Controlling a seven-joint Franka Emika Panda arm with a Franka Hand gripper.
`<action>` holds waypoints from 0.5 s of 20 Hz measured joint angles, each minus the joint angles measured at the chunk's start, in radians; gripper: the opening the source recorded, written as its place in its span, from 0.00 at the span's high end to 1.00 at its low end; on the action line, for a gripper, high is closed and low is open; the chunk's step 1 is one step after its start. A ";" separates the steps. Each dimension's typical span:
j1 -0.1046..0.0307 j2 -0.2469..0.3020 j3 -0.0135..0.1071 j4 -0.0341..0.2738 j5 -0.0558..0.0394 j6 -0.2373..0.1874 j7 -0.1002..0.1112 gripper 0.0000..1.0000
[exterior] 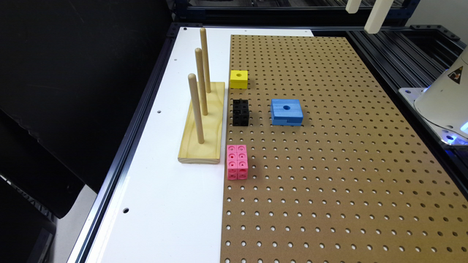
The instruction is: Pick up pink block.
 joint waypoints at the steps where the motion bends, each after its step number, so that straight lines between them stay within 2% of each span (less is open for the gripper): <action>1: 0.000 0.000 0.000 0.000 0.0000 0.000 0.000 0.00; 7: 0.002 -0.002 0.002 0.000 0.0011 0.002 0.001 0.00; 10: 0.002 -0.001 0.012 0.000 0.0104 0.011 0.001 0.00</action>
